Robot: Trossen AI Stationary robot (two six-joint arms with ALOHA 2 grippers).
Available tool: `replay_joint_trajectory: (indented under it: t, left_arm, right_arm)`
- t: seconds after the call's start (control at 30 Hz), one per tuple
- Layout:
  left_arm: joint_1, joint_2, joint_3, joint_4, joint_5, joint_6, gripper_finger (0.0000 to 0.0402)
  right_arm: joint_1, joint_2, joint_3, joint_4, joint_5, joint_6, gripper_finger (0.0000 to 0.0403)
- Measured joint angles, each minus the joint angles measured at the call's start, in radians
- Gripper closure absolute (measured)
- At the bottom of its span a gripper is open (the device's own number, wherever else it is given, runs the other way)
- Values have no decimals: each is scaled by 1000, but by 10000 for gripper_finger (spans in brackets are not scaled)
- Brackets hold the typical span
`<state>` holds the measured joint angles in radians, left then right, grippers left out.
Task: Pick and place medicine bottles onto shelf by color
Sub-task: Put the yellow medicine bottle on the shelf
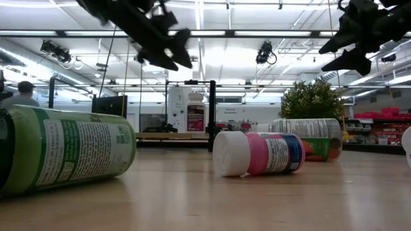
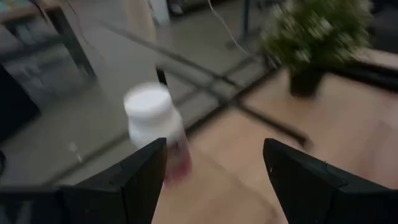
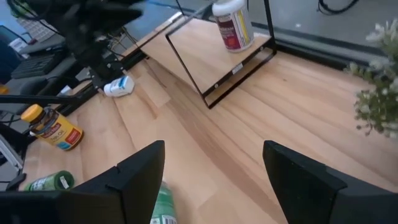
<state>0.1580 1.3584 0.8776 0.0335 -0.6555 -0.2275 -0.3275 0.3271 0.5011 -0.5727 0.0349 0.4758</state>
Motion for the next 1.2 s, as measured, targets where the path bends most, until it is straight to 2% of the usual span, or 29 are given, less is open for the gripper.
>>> replay_joint_trajectory:
  t: [0.1, 0.2, 0.3, 0.47, 0.6, 0.73, 0.83, 0.97, 1.07, 1.2]
  left_arm:
    - [-49, -103, 0, -228, 45, -163, 129]
    - [-77, -175, 0, -447, 164, -348, 136]
    - [-97, -200, 0, -654, 301, -493, 149]
    - [-139, -201, 0, -909, 443, -639, 168]
    - [-159, -201, 0, -1003, 555, -691, 173]
    - [-218, -201, 0, -1025, 675, -589, 173]
    - [-263, -201, 5, -1014, 753, -572, 173]
    - [-306, -200, 98, -1083, 852, -639, 174]
    - [-347, -190, 216, -1146, 863, -724, 183]
    - [-431, -157, 398, -1248, 792, -793, 211]
  right_arm:
    - [0, 0, 0, 17, 4, -15, 124]
    - [0, 0, 0, 19, 7, -33, 124]
    - [0, 0, 0, 19, 7, -41, 124]
    - [0, 0, 0, 19, 7, -42, 124]
    - [0, 0, 0, 18, 7, -43, 124]
    - [0, 0, 0, 14, 7, -58, 124]
    - [0, 0, 0, -1, 7, -60, 124]
    - [0, 0, 0, -21, 3, -60, 124]
    - [0, 0, 0, -21, 1, -60, 124]
    - [0, 0, 0, -21, 1, -60, 124]
